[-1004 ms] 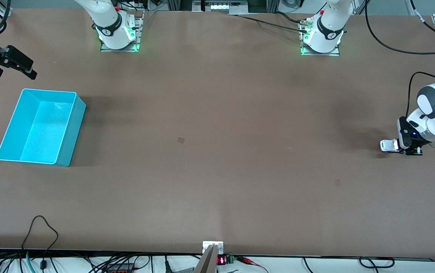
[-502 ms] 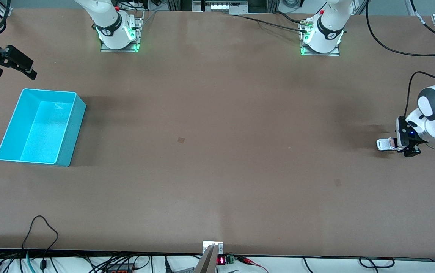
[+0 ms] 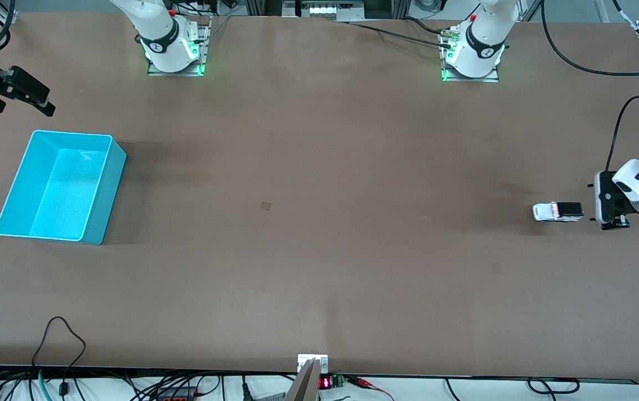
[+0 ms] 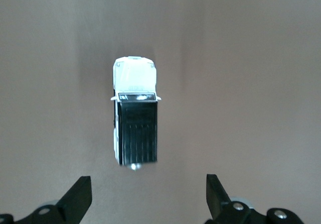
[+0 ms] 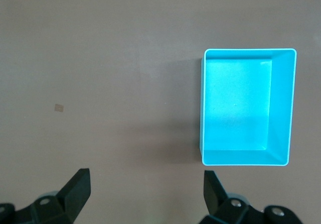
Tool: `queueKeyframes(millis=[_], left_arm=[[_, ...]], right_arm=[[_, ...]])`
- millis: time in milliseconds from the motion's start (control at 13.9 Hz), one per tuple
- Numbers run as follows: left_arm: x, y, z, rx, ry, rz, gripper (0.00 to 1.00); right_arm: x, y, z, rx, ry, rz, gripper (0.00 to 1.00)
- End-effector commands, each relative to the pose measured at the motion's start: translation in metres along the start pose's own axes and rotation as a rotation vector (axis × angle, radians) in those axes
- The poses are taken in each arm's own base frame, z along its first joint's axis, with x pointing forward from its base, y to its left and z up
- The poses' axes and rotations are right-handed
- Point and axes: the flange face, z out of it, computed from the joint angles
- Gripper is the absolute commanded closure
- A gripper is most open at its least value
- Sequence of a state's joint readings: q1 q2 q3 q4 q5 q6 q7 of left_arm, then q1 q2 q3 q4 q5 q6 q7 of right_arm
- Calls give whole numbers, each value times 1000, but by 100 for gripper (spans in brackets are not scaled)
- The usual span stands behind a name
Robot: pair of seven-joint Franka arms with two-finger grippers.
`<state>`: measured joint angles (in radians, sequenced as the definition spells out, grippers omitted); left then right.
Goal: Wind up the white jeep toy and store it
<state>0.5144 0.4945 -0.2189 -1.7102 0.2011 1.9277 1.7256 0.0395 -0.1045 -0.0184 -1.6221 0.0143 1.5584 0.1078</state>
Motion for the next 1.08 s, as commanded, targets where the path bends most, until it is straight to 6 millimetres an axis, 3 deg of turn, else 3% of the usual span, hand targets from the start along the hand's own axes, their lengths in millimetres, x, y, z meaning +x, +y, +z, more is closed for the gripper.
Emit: queueKeyframes(millis=[0, 430, 645, 1004], left_arm=[[31, -2, -44, -84, -10, -77, 0], [127, 24, -140, -160, -43, -379, 0], [160, 42, -173, -121, -58, -514, 0], [192, 59, -216, -19, -82, -655, 0]], right_arm=[[-8, 3, -6, 20, 3, -9, 0], [-8, 3, -6, 20, 3, -9, 0], [-8, 3, -6, 20, 3, -9, 0], [-8, 3, -6, 20, 3, -9, 0]])
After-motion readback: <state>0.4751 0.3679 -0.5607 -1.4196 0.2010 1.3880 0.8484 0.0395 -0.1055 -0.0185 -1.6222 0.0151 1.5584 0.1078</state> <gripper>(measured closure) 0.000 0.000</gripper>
